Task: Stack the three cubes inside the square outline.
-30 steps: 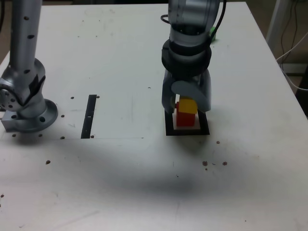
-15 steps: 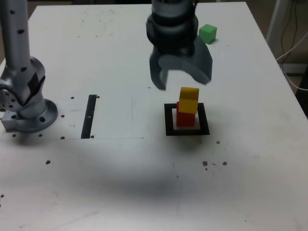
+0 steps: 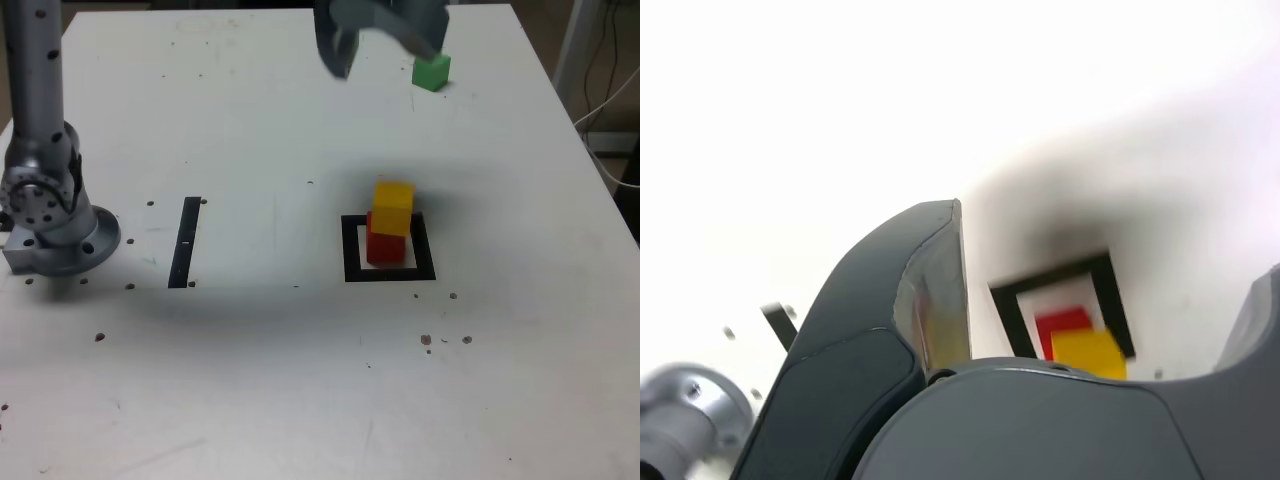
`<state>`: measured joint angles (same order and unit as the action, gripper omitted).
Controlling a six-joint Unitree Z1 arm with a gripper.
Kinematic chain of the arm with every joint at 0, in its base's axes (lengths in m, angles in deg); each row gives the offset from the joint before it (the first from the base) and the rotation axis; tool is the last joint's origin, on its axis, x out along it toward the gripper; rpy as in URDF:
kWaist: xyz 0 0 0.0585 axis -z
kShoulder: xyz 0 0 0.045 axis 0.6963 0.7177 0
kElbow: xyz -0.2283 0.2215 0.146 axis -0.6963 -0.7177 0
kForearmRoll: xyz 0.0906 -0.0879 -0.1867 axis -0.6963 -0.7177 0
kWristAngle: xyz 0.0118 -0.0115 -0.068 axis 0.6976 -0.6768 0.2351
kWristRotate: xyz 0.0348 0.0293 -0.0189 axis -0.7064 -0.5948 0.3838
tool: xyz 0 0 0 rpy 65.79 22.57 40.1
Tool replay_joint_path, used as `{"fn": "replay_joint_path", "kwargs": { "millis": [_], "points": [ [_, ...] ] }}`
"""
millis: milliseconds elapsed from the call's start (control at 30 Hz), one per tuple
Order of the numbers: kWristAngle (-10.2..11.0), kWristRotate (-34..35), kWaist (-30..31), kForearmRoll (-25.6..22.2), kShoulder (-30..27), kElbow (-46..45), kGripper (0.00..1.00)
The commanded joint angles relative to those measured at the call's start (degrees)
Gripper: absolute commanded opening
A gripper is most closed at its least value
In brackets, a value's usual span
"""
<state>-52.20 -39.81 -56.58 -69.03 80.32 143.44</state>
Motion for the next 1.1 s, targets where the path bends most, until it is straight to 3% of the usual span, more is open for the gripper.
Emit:
{"fn": "replay_joint_path", "kwargs": {
  "millis": [0,200,500,700,1067],
  "points": [
    [0.0,-7.9,-4.0,0.0,1.5,2.6,1.0],
    [-0.4,-17.8,-11.8,-1.5,7.5,11.2,0.99],
    [1.6,-26.7,-15.8,-5.6,19.5,27.3,0.99],
    [1.6,-29.8,-17.2,-7.2,26.9,36.7,0.97],
    [1.6,-32.1,-18.9,-8.6,35.4,45.5,0.95]
  ]
}}
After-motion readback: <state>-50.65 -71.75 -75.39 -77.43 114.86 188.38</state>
